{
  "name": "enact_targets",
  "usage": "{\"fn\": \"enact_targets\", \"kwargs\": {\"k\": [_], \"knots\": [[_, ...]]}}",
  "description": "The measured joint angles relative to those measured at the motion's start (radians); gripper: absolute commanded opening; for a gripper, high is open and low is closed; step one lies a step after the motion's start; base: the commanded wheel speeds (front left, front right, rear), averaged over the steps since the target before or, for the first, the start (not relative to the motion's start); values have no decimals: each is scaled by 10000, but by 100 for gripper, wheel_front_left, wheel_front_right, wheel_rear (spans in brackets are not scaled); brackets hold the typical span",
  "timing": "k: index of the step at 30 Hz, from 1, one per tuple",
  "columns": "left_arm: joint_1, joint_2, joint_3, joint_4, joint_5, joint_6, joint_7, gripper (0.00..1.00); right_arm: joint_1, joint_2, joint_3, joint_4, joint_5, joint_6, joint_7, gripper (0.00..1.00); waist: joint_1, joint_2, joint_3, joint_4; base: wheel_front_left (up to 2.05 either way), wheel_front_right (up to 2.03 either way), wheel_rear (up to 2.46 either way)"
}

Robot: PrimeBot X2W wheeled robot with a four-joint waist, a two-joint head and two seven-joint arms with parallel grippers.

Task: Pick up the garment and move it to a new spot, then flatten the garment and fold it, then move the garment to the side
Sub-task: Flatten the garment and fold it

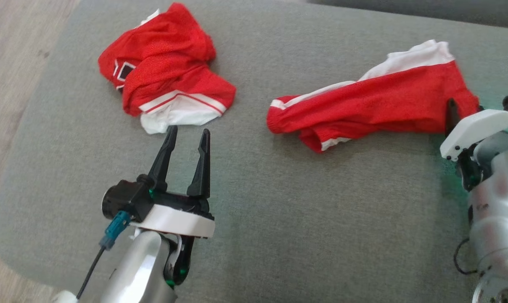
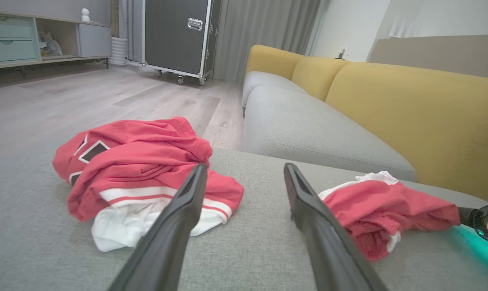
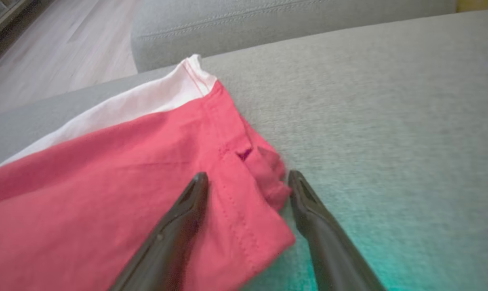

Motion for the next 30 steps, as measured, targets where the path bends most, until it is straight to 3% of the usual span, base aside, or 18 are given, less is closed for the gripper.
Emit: {"fn": "enact_targets", "kwargs": {"k": [5, 6, 7, 8, 19, 25, 30], "knots": [[-75, -4, -50, -82, -84, 92, 0, 100, -650, -98, -573, 681, -725, 0, 84, 100, -1, 0, 239, 281, 0, 0, 0], [-85, -4, -52, -88, -107, 94, 0, 100, -765, -119, -585, 775, -901, 0, 84, 61, -1, 0, 266, 303, 0, 0, 0], [-99, -4, -54, -90, -107, 104, 0, 100, -851, -121, -585, 853, -1058, 0, 77, 9, 0, 0, 284, 312, 0, 0, 0], [-111, -4, -54, -90, -107, 107, 0, 100, -897, -119, -598, 911, -1154, 0, -8, 0, -1, 0, 288, 307, 0, 0, 0], [-5, -17, 58, -4, -104, 178, 0, 100, -837, -192, -1724, 1191, -1066, 2, -1649, 0, -2, 0, -273, -150, 0, 0, 0], [404, -15, 341, 21, -59, 176, 0, 100, -28, -690, -2867, 1009, -1080, 0, -1444, 0, -3, 0, -724, -590, 0, 0, 0], [483, -17, 460, 21, 29, 173, 0, 100, 760, -518, -3881, 468, -1511, 0, -1145, 0, -3, 0, -1039, -914, 0, 0, 0]]}}
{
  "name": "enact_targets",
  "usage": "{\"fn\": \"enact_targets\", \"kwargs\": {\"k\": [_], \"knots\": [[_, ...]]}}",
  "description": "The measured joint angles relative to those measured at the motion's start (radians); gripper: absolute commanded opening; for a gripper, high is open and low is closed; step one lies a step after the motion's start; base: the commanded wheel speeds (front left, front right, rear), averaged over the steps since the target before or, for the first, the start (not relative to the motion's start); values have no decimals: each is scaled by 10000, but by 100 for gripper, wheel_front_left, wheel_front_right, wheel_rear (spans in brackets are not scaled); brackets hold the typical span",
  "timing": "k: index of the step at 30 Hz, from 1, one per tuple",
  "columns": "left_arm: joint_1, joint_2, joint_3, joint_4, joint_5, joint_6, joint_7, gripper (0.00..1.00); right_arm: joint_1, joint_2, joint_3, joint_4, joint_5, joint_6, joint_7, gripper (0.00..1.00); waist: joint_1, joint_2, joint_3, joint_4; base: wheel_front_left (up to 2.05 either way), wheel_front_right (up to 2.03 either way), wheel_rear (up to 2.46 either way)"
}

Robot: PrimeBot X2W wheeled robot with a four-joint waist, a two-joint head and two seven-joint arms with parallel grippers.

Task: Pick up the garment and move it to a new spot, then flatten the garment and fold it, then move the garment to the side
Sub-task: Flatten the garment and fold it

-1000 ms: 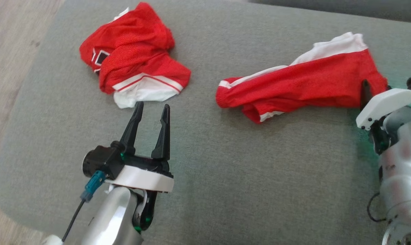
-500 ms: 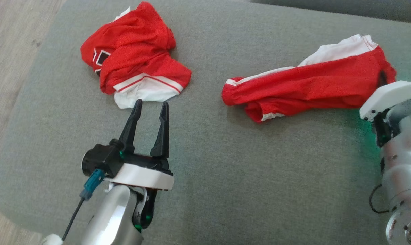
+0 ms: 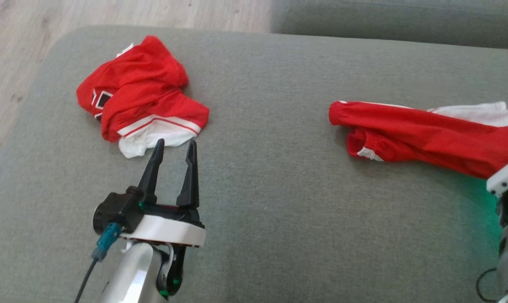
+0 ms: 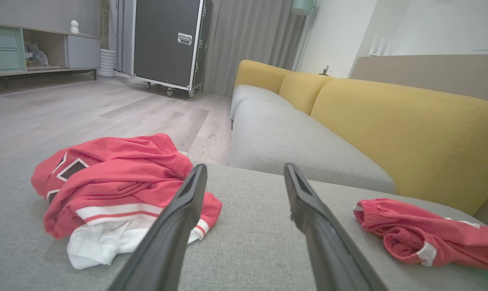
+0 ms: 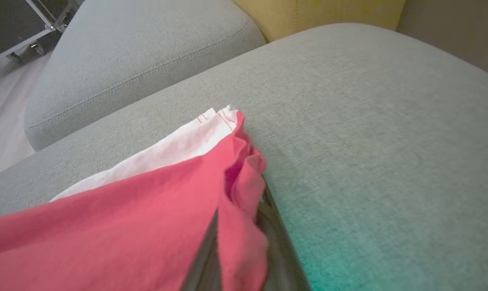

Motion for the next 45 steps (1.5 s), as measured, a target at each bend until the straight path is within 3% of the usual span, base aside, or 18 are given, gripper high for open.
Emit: {"fn": "enact_targets", "kwargs": {"k": [11, 18, 25, 38, 45], "knots": [[55, 0, 115, -15, 4, -56, 0, 100, 880, 794, -1647, -1799, -1630, 0, -96, 0, 1, 0, -166, -418, 0, 0, 0], [151, 0, 184, -38, 52, -86, 0, 100, 840, 1028, -1001, -1528, -1262, 0, -974, 0, 3, 0, -213, -615, 0, 0, 0], [183, 0, 190, 33, 82, -86, 0, 100, 407, 1083, 520, -1089, -489, 0, -1975, 0, 1, 0, -548, -612, 0, 0, 0], [497, 2, 240, 146, 173, -86, 0, 100, 259, 1174, 5944, -658, 2936, 0, -2266, 0, 1, 0, -1134, -67, 0, 0, 0], [636, 4, 290, 178, 184, -88, 0, 100, 873, 1172, 7892, -800, 4161, 0, -2268, 0, 1, 0, -1219, 302, 0, 0, 0]]}}
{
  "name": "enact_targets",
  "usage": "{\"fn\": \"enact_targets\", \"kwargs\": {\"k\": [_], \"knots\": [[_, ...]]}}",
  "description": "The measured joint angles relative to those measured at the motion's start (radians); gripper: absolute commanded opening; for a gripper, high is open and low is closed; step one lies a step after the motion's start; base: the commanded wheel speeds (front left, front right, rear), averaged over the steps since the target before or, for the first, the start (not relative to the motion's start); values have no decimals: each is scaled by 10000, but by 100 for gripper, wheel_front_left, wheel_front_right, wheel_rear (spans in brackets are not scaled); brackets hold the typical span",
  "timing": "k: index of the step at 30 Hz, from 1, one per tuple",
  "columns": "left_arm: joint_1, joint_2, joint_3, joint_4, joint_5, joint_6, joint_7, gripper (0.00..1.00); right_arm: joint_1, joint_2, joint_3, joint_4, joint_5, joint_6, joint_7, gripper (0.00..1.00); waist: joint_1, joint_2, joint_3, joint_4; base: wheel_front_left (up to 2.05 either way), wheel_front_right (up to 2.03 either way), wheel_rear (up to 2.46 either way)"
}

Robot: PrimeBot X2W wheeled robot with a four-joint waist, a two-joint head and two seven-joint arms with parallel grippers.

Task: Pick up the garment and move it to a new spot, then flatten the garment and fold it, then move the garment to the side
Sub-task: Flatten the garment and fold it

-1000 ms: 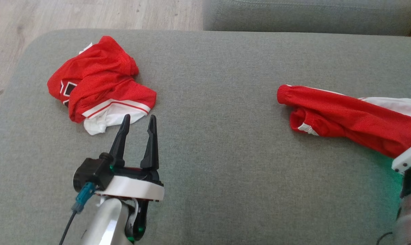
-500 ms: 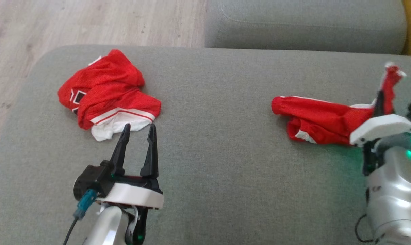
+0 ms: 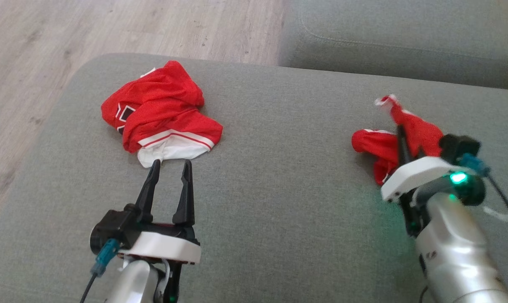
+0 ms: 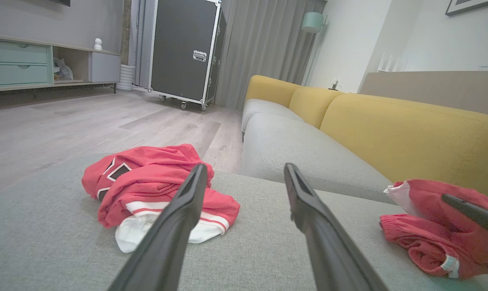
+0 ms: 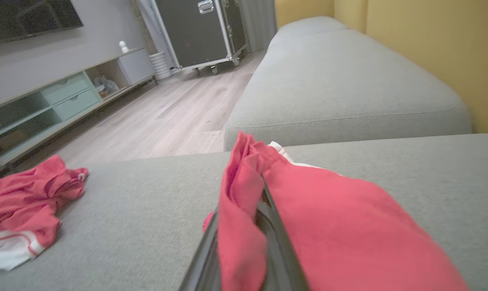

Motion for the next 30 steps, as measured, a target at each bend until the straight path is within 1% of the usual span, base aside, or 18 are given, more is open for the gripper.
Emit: {"fn": "enact_targets", "kwargs": {"k": [4, 8, 10, 11, 17, 18, 19, 20, 25, 30], "knots": [[21, 2, 33, 0, 10, 0, 0, 100, 277, 8, 1018, 4, 476, 0, 2, 0, 0, 0, -33, 104, 0, 0, 0], [24, 2, 73, -2, 102, 0, 0, 100, 301, 4, 1682, 73, 734, 0, 0, 0, 0, 0, 21, 114, 0, 0, 0], [23, 2, 75, -6, 109, 0, 0, 100, 301, 6, 2079, 242, 790, 0, 0, 0, 0, 0, 71, 112, 0, 0, 0], [23, 2, 79, -8, 113, 0, 0, 100, 299, 4, 2479, 405, 828, 0, 0, 0, 0, 0, 124, 109, 0, 0, 0], [17, 2, 77, -15, 111, 0, 0, 100, 238, 4, 3712, 1154, 855, 0, 27, 0, 0, 0, 267, 62, 0, 0, 0], [15, 2, 75, -17, 109, 2, 0, 100, 230, 4, 3856, 1296, 849, 0, 58, 2, 1, 0, 280, 40, 0, 0, 0], [14, 2, 77, -17, 109, 2, 0, 100, 228, 4, 3975, 1423, 821, 0, 79, 85, 0, 0, 289, 10, 0, 0, 0], [12, 4, 77, -21, 109, 4, 0, 100, 224, 4, 4069, 1538, 817, 0, 82, 100, 0, 0, 294, -27, 0, 0, 0], [9, 4, 100, -40, 92, 19, 0, 100, 88, 2, 4284, 1685, 832, 2, 75, 100, 0, 0, 276, -293, 0, 0, 0], [10, 4, 232, -71, 90, 65, 0, 100, -58, -12, 4314, 1440, 907, 0, 8, 100, 0, 0, 220, -613, 0, 0, 0]]}}
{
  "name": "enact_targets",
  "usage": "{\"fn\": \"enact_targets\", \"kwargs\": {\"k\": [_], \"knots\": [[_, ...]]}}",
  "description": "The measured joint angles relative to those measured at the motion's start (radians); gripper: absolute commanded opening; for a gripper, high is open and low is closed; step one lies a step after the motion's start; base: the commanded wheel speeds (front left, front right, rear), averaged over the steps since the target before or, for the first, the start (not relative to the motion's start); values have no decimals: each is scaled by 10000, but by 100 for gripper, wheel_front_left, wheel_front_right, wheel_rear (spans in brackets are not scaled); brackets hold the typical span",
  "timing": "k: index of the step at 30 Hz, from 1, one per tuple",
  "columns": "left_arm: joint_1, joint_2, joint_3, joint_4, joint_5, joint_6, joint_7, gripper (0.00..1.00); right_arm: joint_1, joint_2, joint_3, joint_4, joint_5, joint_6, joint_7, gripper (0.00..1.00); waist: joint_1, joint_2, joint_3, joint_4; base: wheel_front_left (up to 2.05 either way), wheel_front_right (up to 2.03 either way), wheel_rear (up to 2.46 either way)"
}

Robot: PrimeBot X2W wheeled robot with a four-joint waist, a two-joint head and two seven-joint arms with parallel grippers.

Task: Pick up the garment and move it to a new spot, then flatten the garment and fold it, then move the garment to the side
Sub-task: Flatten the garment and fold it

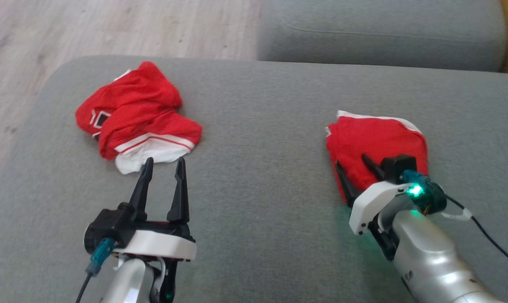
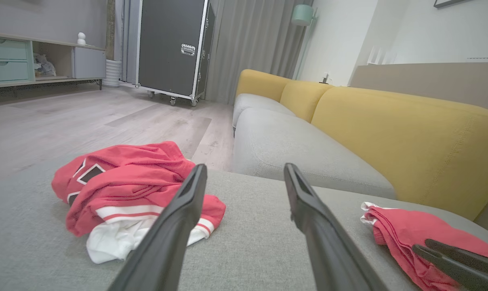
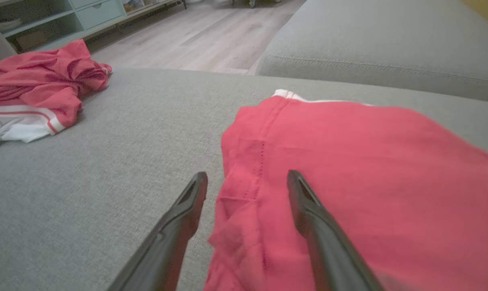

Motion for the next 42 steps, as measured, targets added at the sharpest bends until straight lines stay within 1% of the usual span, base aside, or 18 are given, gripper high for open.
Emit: {"fn": "enact_targets", "kwargs": {"k": [1, 5, 6, 7, 9, 16, 19, 22, 25, 27, 30, 32, 34, 39, 40, 41, 42], "knots": [[2, 0, 35, -12, -10, 27, 0, 100, 5, -54, -8, -184, 59, 2, -4, 100, 0, 0, -39, -182, 0, 0, 0], [12, 0, 98, -90, -27, 27, 0, 100, 85, -263, -205, -1011, 171, 0, -4, 100, 0, 0, -161, -548, 0, 0, 0], [12, 0, 98, -90, -27, 27, 0, 100, 85, -263, -205, -1011, 171, 0, -4, 100, 0, 0, -161, -548, 0, 0, 0], [21, 0, 167, -119, -27, 29, 0, 100, 155, -391, -355, -1469, 171, 0, -6, 100, 0, 0, -240, -736, 0, 0, 0], [28, 0, 205, -128, -27, 29, 0, 100, 209, -453, -428, -1680, 171, 0, -6, 100, 0, 0, -283, -832, 0, 0, 0], [219, 2, 314, -194, -27, 33, 0, 100, 930, -663, -823, -2857, 481, 0, -8, 100, -1, 0, -588, -1441, 0, 0, 0], [218, 4, 339, -286, -27, 35, 0, 100, 950, -945, -1356, -3513, 433, 0, -8, 100, 0, 0, -668, -1654, 0, 0, 0], [220, 4, 353, -349, -27, 29, 0, 100, 1098, -1129, -2337, -4395, -134, 0, -35, 100, -1, 0, -708, -1839, 0, 0, 0], [245, 6, 357, -430, -27, 29, 0, 100, 1848, -970, -3492, -5361, -865, 0, -42, 100, -1, 0, -710, -1999, 0, 0, 0], [321, 6, 357, -462, -27, 29, 0, 100, 2673, -644, -4220, -5952, -1221, 0, -50, 100, -1, 0, -686, -2081, 0, 0, 0], [438, 10, 355, -504, -27, 27, 0, 100, 3958, -144, -4832, -6897, -1685, 0, -50, 100, -1, 0, -615, -2182, 0, 0, 0], [464, 12, 357, -541, -27, 27, 0, 100, 4543, 71, -5051, -7403, -1804, 0, -50, 100, -1, 0, -559, -2246, 0, 0, 0], [485, 13, 355, -558, -25, 25, 0, 100, 4828, 121, -5120, -7708, -1841, 0, -50, 100, -1, 0, -505, -2302, 0, 0, 0], [498, 13, 313, -550, -23, -67, 0, 100, 4876, 125, -4909, -8019, -1776, 0, -50, 100, 0, 0, -380, -2250, 0, 0, 0], [495, 13, 301, -548, -23, -67, 0, 100, 4853, 127, -4840, -8021, -1739, 0, -50, 36, 0, 0, -356, -2203, 0, 0, 0], [491, 13, 293, -550, -23, -71, 0, 100, 4808, 136, -4767, -8021, -1728, 0, -50, 0, -1, 0, -317, -2151, 0, 0, 0], [482, 15, 284, -550, -23, -71, 0, 100, 4739, 138, -4661, -8017, -1743, 0, -50, 0, -1, 0, -265, -2094, 0, 0, 0]]}}
